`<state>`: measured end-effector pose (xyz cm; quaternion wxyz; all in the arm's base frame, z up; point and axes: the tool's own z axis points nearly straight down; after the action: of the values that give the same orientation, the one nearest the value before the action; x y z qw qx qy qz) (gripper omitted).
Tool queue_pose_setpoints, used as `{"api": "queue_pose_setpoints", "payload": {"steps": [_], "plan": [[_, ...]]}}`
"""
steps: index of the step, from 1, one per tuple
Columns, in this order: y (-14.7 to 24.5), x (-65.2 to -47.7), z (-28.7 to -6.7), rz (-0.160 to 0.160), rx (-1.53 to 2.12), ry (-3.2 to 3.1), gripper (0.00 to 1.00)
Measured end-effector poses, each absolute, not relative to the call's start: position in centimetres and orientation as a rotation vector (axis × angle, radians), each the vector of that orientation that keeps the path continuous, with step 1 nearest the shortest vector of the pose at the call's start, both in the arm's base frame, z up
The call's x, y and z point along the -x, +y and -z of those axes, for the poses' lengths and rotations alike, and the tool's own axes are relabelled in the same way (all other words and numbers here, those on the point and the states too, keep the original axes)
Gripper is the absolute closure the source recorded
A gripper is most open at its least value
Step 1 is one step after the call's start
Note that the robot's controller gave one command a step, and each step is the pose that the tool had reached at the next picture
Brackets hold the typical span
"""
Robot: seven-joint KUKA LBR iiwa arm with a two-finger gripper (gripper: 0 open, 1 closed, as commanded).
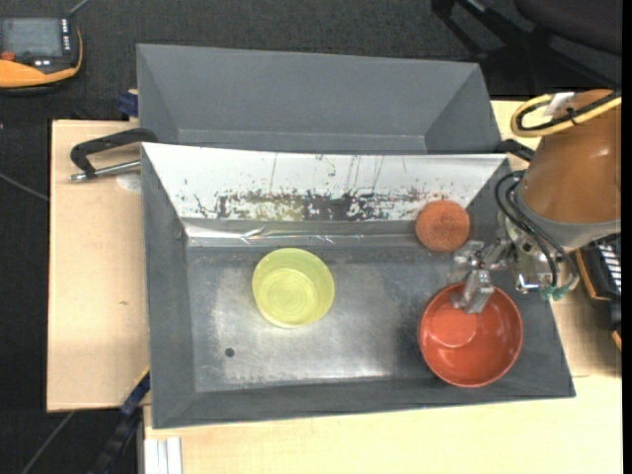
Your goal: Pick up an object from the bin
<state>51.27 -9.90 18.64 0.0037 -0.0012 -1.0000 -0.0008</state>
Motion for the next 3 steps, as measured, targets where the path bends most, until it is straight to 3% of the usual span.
{"api": "queue_pose_setpoints", "payload": {"steps": [1, 2, 3], "plan": [[-5.0, -55.6, -17.7, 0.007, -0.401, -3.116, 0.0], [-5.1, -55.6, -17.8, 0.004, -0.398, -3.115, 1.0], [-9.9, -55.5, -29.3, -0.004, -0.4, -3.13, 1.0]]}}
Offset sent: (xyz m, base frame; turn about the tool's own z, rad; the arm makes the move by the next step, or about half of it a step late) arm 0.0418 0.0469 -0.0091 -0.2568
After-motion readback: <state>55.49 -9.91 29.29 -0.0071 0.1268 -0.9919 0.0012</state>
